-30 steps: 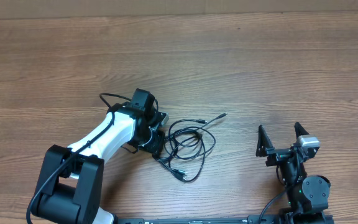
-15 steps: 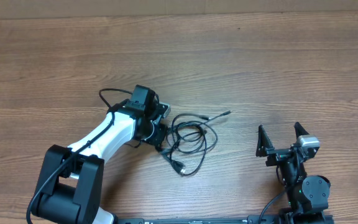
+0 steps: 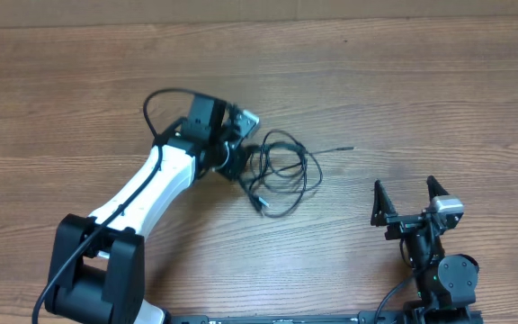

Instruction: Untangle cables

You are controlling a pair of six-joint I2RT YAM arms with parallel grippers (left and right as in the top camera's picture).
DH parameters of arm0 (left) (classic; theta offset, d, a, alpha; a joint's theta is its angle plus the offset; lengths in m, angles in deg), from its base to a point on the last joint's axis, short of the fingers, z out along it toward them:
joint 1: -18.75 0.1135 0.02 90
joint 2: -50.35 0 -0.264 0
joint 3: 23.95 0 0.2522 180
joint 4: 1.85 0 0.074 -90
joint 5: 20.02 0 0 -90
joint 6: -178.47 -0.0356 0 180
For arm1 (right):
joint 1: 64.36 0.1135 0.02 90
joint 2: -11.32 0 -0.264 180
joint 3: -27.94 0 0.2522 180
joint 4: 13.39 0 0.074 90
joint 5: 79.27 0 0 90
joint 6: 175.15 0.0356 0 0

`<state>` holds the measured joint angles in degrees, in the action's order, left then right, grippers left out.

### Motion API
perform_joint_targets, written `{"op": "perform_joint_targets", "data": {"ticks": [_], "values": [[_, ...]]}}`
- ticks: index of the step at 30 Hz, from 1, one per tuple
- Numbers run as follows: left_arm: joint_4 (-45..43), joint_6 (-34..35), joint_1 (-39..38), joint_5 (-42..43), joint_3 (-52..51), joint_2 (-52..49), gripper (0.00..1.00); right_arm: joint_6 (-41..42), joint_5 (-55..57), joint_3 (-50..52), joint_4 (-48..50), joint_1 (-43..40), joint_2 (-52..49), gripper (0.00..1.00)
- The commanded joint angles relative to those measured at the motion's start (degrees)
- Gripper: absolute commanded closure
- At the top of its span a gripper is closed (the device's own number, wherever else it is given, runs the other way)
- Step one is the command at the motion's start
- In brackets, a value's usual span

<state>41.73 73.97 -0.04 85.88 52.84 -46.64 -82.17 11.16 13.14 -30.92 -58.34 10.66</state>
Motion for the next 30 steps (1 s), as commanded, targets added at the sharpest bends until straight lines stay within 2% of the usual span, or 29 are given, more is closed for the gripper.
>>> {"op": "perform_joint_targets", "data": {"ticks": [1, 6, 10, 13, 17, 24, 30], "values": [[-0.8, -5.6, -0.4, -1.8, 5.4, 3.6, 0.96, 0.2, 0.3, 0.6, 0.3, -0.2, 0.5, 0.0], [-0.9, -10.3, -0.4, -1.9, 8.7, 5.2, 0.96, 0.2, 0.1, 0.6, 1.1, -0.2, 0.5, 0.0], [-2.3, -14.0, -0.4, -1.9, 10.0, 6.4, 0.96, 0.7, -5.7, 0.6, 4.0, -0.2, 0.5, 0.0], [-4.0, -14.1, -0.4, -1.9, 10.0, 7.4, 0.96, 9.7, -7.2, 0.5, 7.8, -0.2, 0.5, 0.0], [-6.5, -14.0, -0.4, -1.9, 10.0, 8.7, 0.96, 18.7, -8.0, -1.8, 8.1, -0.2, 0.5, 0.0], [-14.5, -13.6, -0.4, 1.7, 10.0, 9.2, 0.96, 19.6, -9.1, -13.9, -4.4, -0.2, -0.3, 0.0], [-20.9, -13.6, -0.4, 6.8, 10.0, 9.2, 0.96, 19.1, -9.8, -26.8, -16.2, -0.2, -8.2, 0.0]]}}
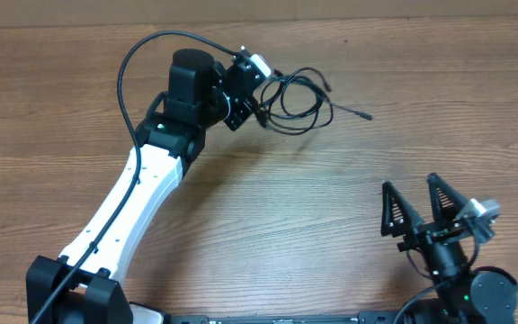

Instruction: Untangle cables

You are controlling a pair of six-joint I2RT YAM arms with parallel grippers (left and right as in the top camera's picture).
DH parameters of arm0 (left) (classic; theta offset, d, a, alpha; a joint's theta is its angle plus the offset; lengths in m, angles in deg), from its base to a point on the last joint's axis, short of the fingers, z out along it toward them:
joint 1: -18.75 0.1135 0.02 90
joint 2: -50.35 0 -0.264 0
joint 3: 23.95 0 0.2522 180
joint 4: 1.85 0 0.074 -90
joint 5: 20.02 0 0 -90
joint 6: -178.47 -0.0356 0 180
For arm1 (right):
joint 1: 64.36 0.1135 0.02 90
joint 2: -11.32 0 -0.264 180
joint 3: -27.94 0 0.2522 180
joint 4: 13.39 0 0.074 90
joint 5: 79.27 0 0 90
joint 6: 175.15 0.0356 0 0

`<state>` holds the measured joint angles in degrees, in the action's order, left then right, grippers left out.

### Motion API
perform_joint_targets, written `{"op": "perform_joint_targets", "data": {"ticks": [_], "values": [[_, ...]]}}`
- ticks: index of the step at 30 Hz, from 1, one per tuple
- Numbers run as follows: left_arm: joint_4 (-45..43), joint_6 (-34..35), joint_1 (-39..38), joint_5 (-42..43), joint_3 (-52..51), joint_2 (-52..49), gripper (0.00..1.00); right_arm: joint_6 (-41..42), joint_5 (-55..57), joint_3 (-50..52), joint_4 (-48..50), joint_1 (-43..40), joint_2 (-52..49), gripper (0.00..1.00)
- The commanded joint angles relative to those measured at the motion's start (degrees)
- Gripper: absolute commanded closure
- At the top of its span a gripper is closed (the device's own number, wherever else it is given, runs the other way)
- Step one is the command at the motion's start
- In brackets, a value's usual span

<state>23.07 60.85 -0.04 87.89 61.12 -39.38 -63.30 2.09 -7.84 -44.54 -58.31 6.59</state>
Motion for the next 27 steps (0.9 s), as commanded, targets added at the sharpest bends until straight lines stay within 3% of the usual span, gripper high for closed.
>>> {"op": "perform_joint_targets", "data": {"ticks": [1, 9, 13, 17, 22, 27], "values": [[-3.0, -0.5, -0.4, 5.9, 1.7, 1.9, 0.96, 0.2, -1.2, -7.8, -4.0, -0.2, -5.9, 0.0], [-7.5, -0.7, -1.5, 15.8, 1.7, 1.9, 0.96, -2.8, -13.2, -22.5, -8.6, -0.2, -24.6, 0.0], [-6.9, -5.5, -1.9, 18.9, 1.7, 1.9, 0.96, -0.3, -20.3, -22.5, -2.1, -0.2, -29.6, 0.0], [-6.8, -6.7, -3.1, 19.3, 1.7, 1.9, 0.96, 7.7, -31.0, -22.5, 8.3, -0.2, -34.7, 0.0], [-8.4, -6.7, -6.4, 13.7, 1.7, 1.9, 0.96, 17.3, -32.6, -22.5, 12.9, -0.1, -42.6, 0.06], [-9.6, -2.6, -8.7, 5.5, 1.7, 1.9, 0.96, 19.8, -34.1, -22.5, 14.7, 0.0, -49.2, 0.1]]}}
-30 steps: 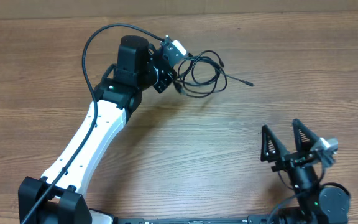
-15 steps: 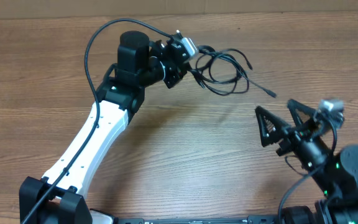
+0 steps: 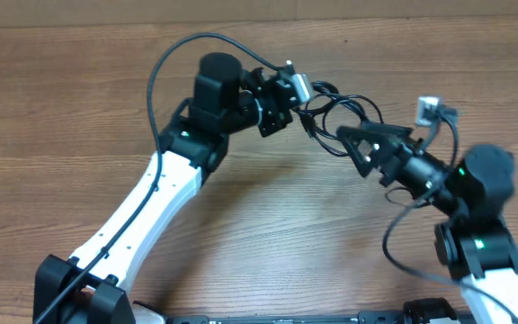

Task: Untangle cables
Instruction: 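Lift the cable bundle up with the left gripper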

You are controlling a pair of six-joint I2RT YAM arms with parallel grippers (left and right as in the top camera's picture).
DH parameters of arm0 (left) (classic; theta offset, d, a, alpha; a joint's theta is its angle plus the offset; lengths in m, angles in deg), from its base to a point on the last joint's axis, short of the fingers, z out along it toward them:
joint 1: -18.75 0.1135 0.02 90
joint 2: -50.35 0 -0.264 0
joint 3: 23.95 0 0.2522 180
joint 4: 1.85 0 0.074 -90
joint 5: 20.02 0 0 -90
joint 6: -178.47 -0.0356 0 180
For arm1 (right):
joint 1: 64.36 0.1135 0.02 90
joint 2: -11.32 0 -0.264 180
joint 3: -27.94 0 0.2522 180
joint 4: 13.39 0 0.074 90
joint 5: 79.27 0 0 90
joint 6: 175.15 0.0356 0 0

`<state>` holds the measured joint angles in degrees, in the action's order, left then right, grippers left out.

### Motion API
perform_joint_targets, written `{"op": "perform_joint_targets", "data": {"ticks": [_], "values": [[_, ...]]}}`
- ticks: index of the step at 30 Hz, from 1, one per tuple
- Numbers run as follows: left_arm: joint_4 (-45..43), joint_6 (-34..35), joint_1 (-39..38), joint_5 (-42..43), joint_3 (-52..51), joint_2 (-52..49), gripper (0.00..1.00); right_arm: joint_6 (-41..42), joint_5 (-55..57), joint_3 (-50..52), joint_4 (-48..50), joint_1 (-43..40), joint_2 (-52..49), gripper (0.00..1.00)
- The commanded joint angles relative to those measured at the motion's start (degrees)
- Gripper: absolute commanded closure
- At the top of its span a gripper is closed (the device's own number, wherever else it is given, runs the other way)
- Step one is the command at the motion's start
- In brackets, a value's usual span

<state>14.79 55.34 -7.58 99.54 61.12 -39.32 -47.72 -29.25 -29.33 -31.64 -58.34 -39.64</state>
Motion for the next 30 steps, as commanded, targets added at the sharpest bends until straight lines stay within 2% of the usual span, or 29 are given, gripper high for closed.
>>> {"op": "perform_joint_targets", "data": {"ticks": [1, 4, 11, 17, 20, 26, 30], "values": [[-1.5, 3.2, -1.4, -6.2, 1.7, 1.8, 0.96, 4.2, -3.2, -1.0, 2.6, 0.0, -3.6, 0.1], [-2.2, 3.9, -2.3, -6.2, 1.7, 1.8, 0.96, 4.2, -3.6, -1.0, 5.2, 0.0, -6.6, 0.13], [-3.3, 10.4, -2.6, -3.9, 1.7, 1.8, 0.96, 4.1, 0.6, -1.0, 6.9, 0.0, -8.7, 0.15], [-3.2, 11.0, -2.6, 3.8, 1.7, 1.8, 0.96, 4.2, 6.4, -1.0, 7.1, 0.0, -8.9, 0.25], [-3.2, 12.0, -2.6, 6.2, 1.7, 1.9, 0.96, 4.1, 7.5, -1.0, 7.8, 0.0, -8.9, 0.34], [-3.3, 13.0, -2.6, 12.0, 1.7, 1.9, 0.96, 4.1, 8.5, -1.0, 8.3, 0.0, -8.9, 0.4], [-3.7, 14.1, -2.6, 12.3, 1.7, 1.9, 0.96, 4.1, 8.5, -1.0, 8.3, 0.0, -8.9, 0.51]]}}
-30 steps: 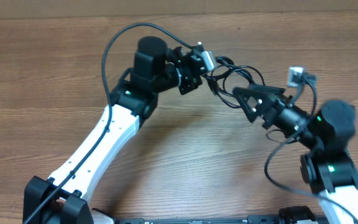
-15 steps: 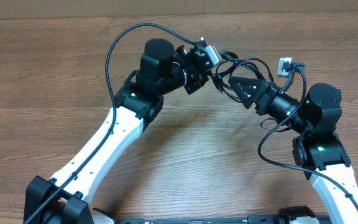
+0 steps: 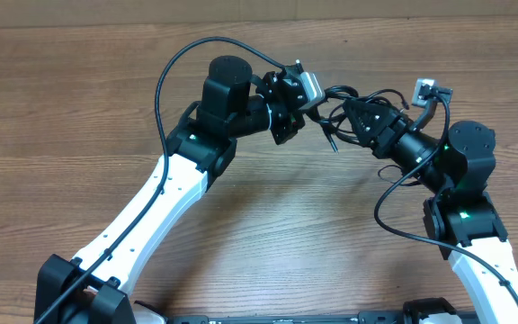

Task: Untangle cables
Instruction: 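Lift the cable bundle up with the left gripper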

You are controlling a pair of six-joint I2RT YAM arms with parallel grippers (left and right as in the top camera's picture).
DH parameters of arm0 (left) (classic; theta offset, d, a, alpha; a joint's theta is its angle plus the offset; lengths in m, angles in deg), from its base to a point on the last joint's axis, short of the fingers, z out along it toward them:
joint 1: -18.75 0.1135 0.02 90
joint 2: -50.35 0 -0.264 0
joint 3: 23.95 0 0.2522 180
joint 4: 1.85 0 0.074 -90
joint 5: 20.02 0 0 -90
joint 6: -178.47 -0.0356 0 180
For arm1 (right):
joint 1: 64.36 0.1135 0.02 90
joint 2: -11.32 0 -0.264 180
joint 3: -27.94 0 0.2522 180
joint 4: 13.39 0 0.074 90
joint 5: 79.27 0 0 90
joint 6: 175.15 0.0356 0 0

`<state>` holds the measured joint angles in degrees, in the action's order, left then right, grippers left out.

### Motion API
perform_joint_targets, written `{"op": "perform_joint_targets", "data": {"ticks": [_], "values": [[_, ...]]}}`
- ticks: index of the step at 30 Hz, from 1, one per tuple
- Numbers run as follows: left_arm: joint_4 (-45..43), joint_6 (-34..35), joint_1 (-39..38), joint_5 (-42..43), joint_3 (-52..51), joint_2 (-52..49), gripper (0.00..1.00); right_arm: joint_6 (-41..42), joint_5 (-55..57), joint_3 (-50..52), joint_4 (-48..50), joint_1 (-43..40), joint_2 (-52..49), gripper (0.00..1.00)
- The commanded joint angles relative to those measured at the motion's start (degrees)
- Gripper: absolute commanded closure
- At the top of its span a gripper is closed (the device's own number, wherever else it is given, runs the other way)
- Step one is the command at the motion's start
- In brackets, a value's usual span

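A bundle of thin black cables hangs in the air above the wooden table, between my two grippers. My left gripper is shut on the bundle's left side, with the white-sleeved left arm stretched up from the lower left. My right gripper points left into the bundle from the right, its black fingers against the loops. Black fingers against black cable hide how its jaws stand. One loose cable end dangles below the bundle.
The right arm's own black lead loops beside its forearm at the right. The left arm's lead arcs above its wrist. Nothing else lies on the table.
Both grippers are higher in the view and closer together. My right gripper's tips, then just short of the bundle, are now in among the loops. The left gripper holds the bundle as before.
At first the cables lay on the table with my left gripper at their left edge and the right arm parked open at the lower right. Then the left gripper held the bundle farther back. The right arm then reached up beside it and now touches it.
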<state>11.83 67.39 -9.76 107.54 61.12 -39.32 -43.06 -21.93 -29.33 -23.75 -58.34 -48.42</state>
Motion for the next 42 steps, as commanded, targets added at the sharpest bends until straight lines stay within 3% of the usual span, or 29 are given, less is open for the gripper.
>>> {"op": "perform_joint_targets", "data": {"ticks": [1, 15, 26, 36, 42], "values": [[-0.8, 2.1, -0.4, 4.3, 1.7, 1.9, 0.96, -0.5, 1.1, -1.0, 0.4, 0.0, -0.1, 0.55], [-2.1, 2.1, -0.4, 2.2, 1.7, 1.8, 0.96, -0.5, -0.9, -1.0, 0.0, 0.0, -0.1, 0.96], [-0.8, 6.3, -0.3, -12.2, 1.7, 1.8, 0.96, 0.0, -11.7, -1.0, 10.7, 0.0, -0.1, 0.96], [5.4, 8.1, -0.3, -24.3, 1.7, 1.8, 0.96, 1.7, -12.5, -1.0, 19.1, 0.0, 0.0, 0.96], [8.5, 8.1, -0.3, -26.4, 1.7, 1.8, 0.96, 3.9, -12.4, -1.0, 25.4, 0.0, 0.0, 0.96]]}}
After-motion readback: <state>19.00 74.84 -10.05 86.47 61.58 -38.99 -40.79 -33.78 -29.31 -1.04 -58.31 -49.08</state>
